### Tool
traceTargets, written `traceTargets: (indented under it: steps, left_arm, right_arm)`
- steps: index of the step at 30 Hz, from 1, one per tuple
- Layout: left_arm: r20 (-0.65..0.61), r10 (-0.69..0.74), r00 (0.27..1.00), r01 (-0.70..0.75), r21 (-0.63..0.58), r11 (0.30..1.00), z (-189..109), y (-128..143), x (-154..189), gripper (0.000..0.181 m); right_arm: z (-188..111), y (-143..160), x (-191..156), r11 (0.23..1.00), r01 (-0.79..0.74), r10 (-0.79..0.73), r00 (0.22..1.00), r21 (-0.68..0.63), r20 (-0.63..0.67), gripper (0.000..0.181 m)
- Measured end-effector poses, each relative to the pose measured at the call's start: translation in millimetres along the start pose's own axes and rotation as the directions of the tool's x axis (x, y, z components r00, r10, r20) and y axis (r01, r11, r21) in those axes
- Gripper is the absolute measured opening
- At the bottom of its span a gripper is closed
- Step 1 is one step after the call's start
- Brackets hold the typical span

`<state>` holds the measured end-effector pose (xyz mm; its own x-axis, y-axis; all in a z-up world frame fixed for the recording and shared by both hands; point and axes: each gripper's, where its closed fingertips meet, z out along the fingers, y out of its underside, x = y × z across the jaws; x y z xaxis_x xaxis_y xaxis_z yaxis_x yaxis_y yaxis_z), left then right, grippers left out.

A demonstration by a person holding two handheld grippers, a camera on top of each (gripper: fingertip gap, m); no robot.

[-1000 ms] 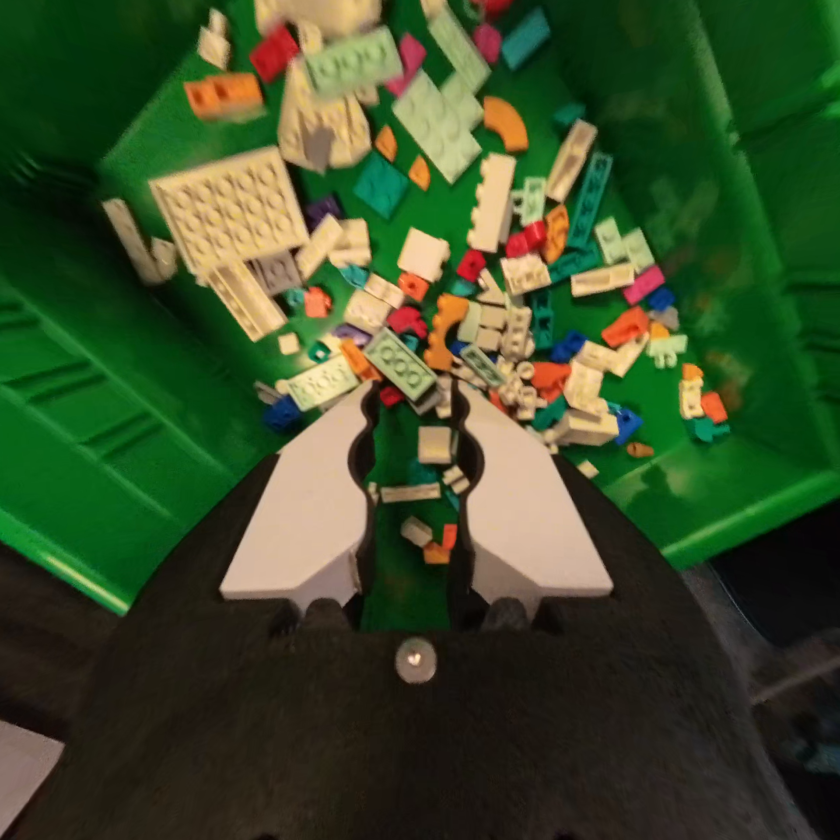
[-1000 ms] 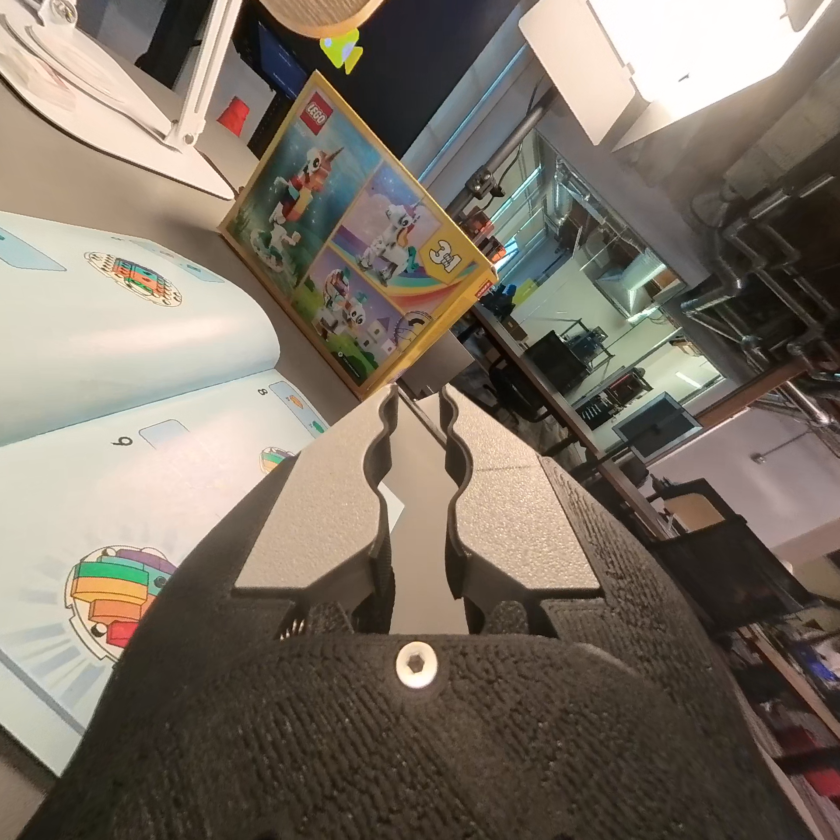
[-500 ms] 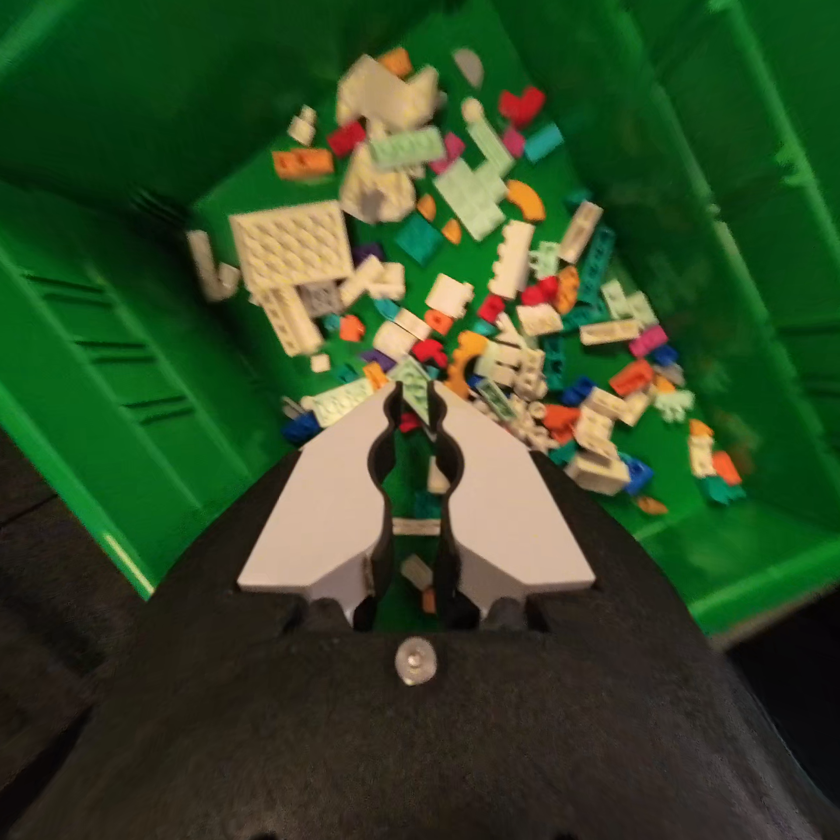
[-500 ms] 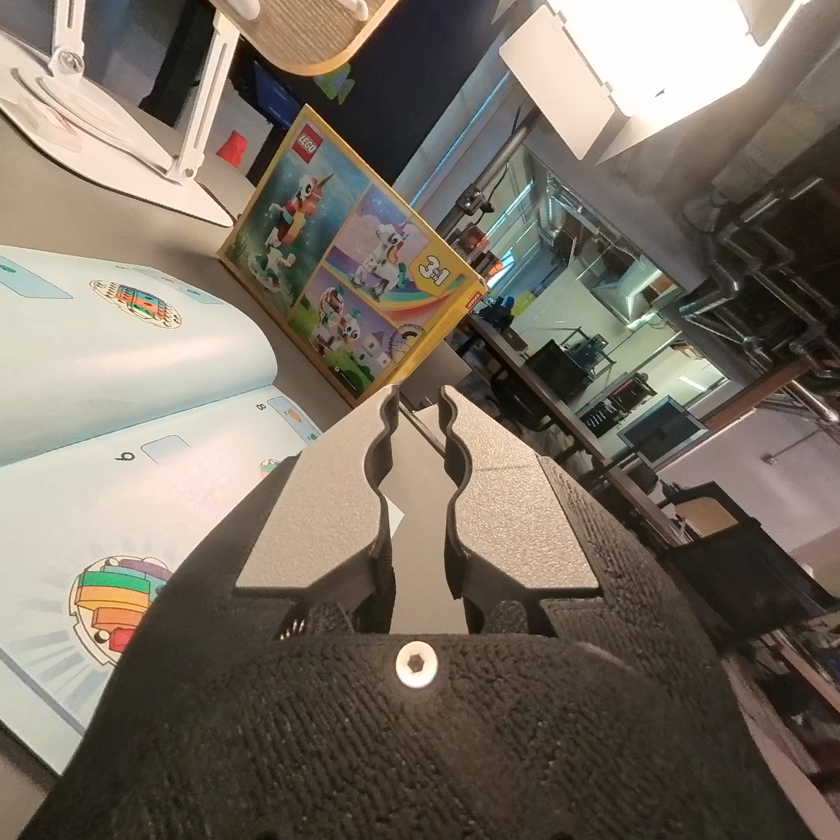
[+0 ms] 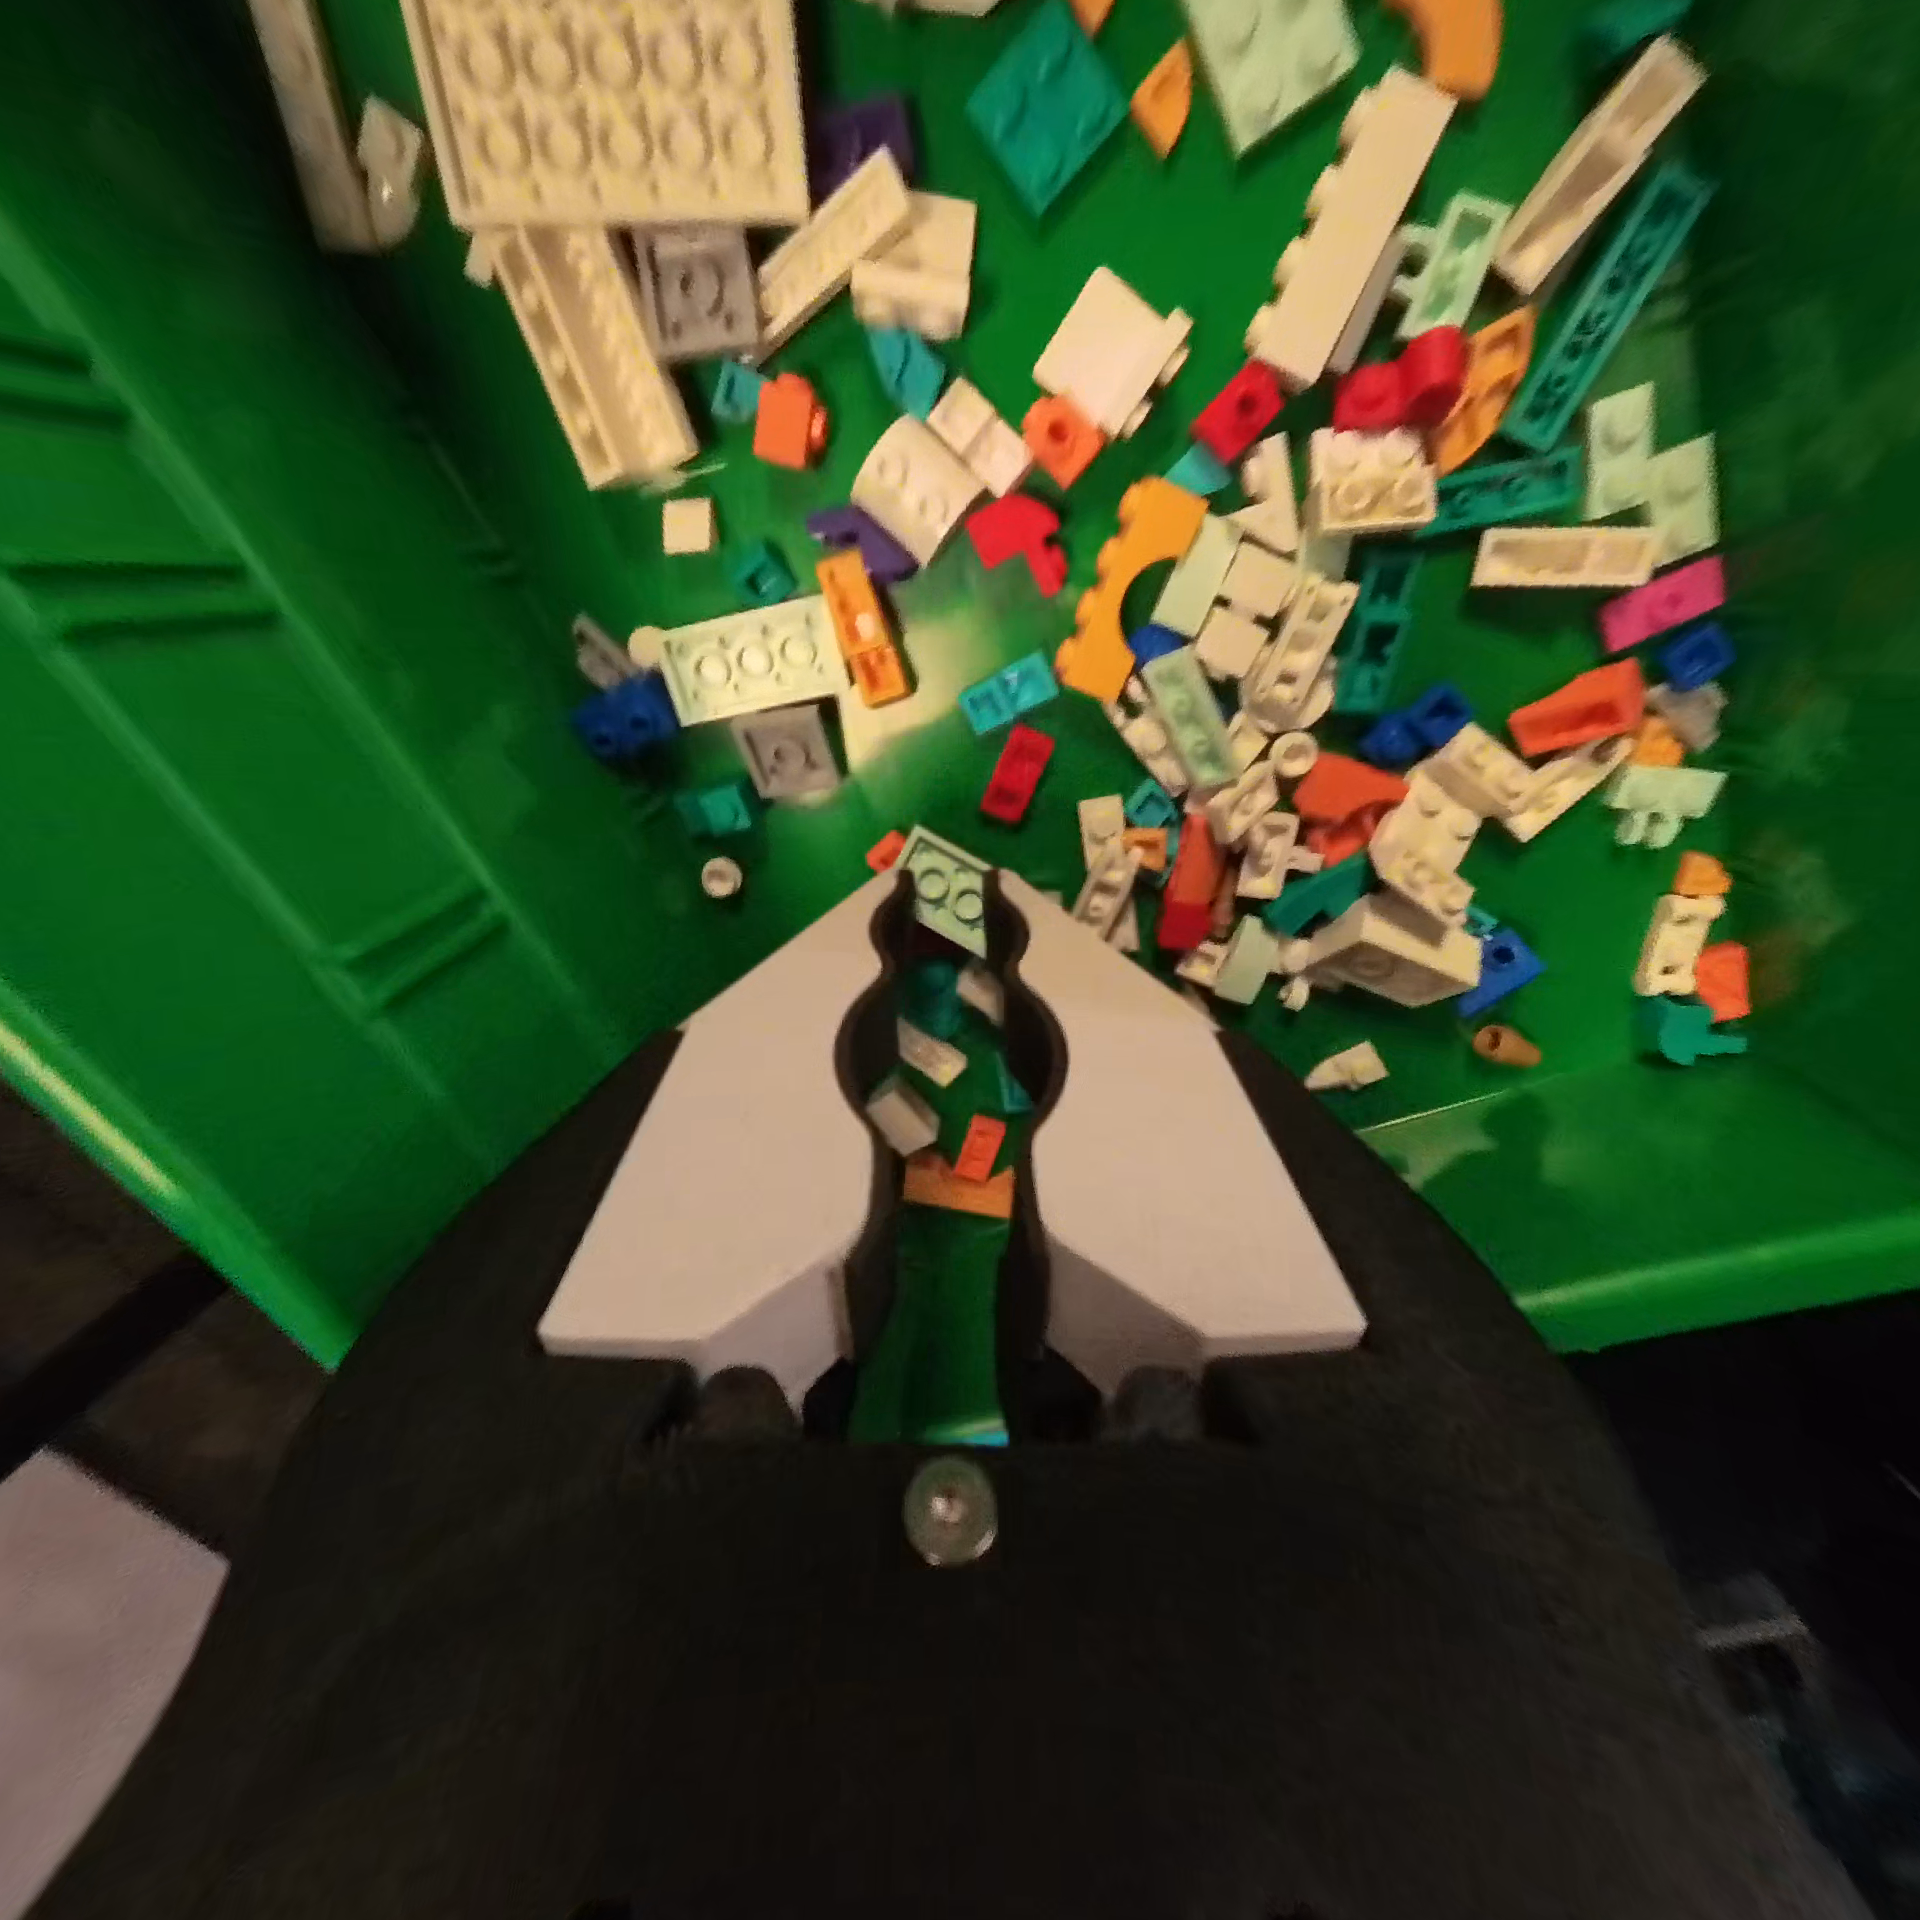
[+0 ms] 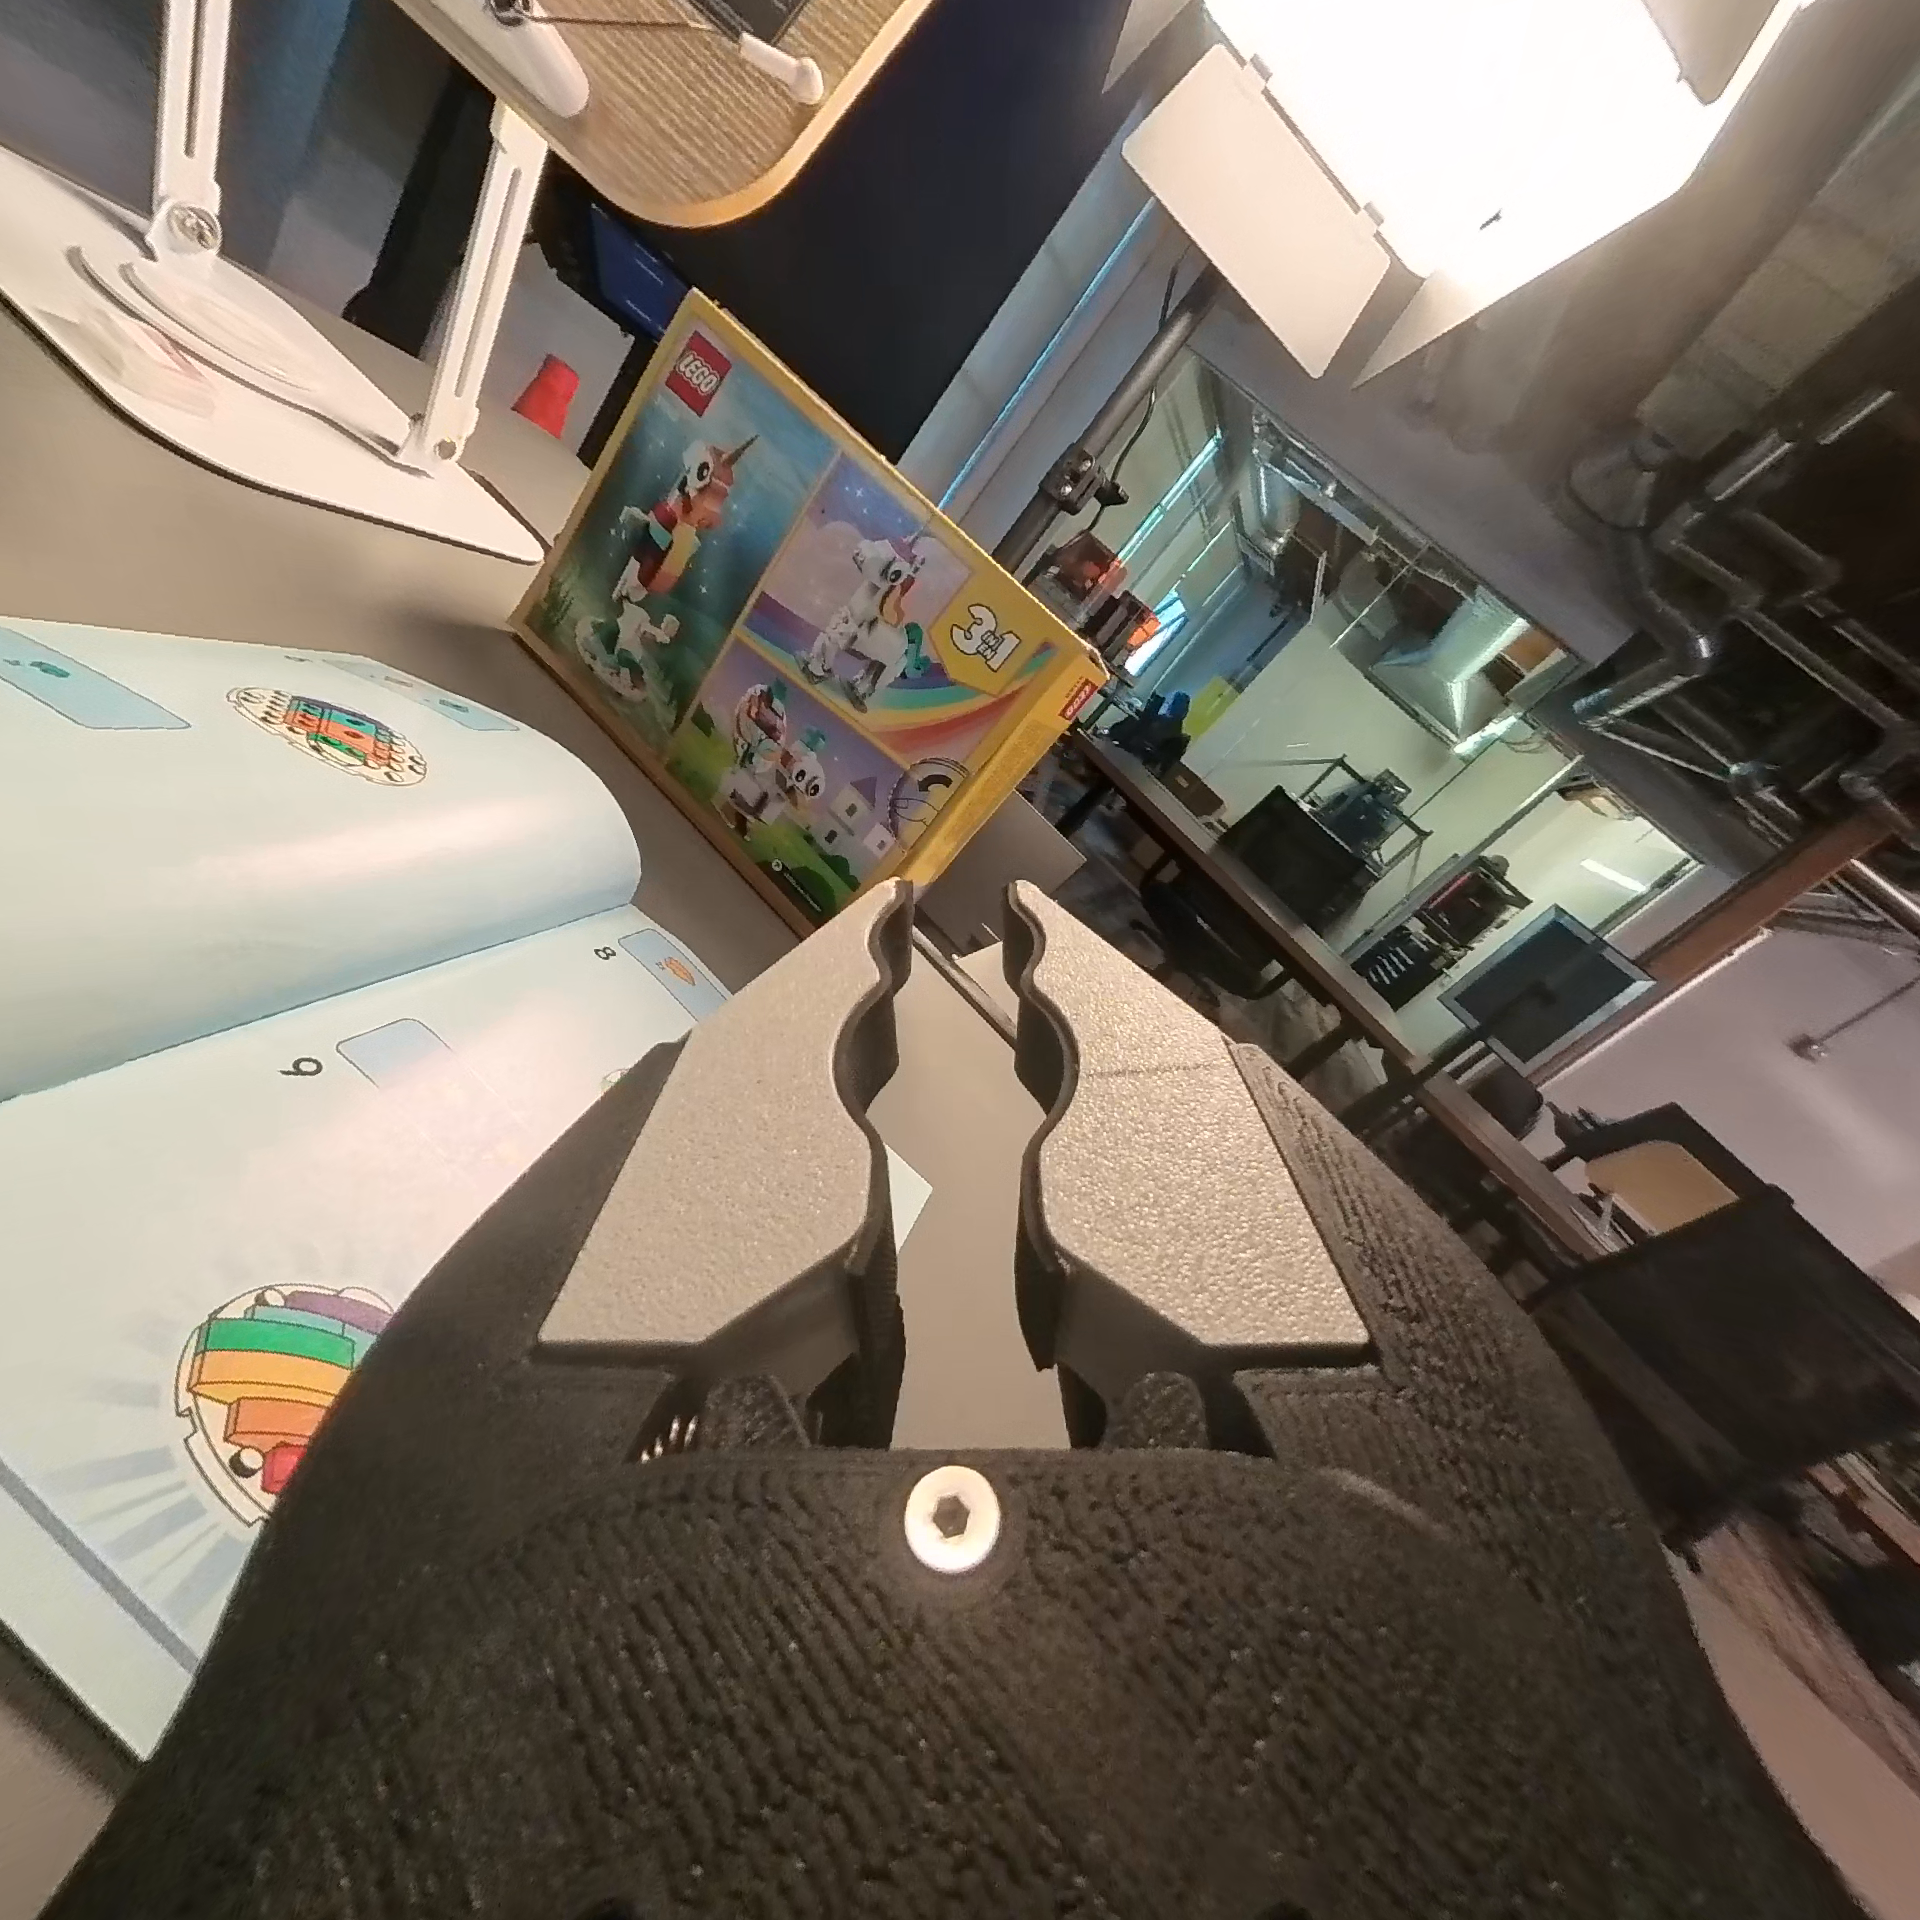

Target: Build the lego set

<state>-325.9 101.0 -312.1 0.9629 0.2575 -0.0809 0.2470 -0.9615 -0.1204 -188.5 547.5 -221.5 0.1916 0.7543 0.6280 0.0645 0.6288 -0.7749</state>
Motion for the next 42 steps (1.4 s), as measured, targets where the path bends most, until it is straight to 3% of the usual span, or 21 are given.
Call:
traceTargets:
  steps: [1,5,10,18,28,33,36,39,42]
  left_arm:
    - [0.019,0.003,1.0,-0.003,0.015,1.0,-1.7,-1.3,-2.2,0.012]
    - [-0.035,0.141,0.989,-0.135,0.134,0.982,-7.6,-19.0,11.6,0.016]
    - [-0.005,0.379,0.925,-0.372,0.179,0.911,-5.1,-33.8,16.2,0.02]
    - [-0.091,0.505,0.858,-0.505,0.027,0.863,6.6,-28.5,5.7,0.028]
    - [-0.187,0.567,0.802,-0.576,0.011,0.817,9.9,-27.5,17.7,0.012]
    - [-0.121,0.6,0.791,-0.606,-0.016,0.796,10.5,-27.5,13.6,0.007]
    - [0.004,0.596,0.803,-0.596,0.03,0.802,0.1,-34.2,7.0,0.007]
    - [0.199,0.51,0.837,-0.544,0.195,0.816,-46.6,-59.9,15.9,0.007]
    - [0.347,0.415,0.841,-0.537,0.45,0.713,-111.8,-97.2,61.4,0.007]
  right_arm:
    - [-0.1,-0.2,0.1,1.0,-0.002,0.002,1.0,0.001,0.0,0.015]
    - [0.0,-0.3,0.3,1.0,-0.01,0.01,1.0,0.003,0.002,0.015]
    - [0.3,0.4,0.4,1.0,-0.014,0.014,1.0,-0.001,0.003,0.015]
    - [0.3,0.4,1.2,1.0,-0.021,0.021,1.0,0.0,0.001,0.015]
    - [-0.6,-1.0,3.1,0.999,-0.041,0.041,0.999,0.013,0.0,0.015]
    - [-1.6,-2.0,4.5,0.998,-0.058,0.058,0.998,0.024,-0.001,0.015]
    - [-2.5,-2.8,6.0,0.997,-0.07,0.07,0.998,0.032,-0.004,0.015]
    - [-3.5,-4.1,7.3,0.996,-0.083,0.084,0.996,0.043,-0.006,0.015]
    - [-4.8,-7.0,7.9,0.993,-0.099,0.1,0.995,0.063,-0.001,0.015]
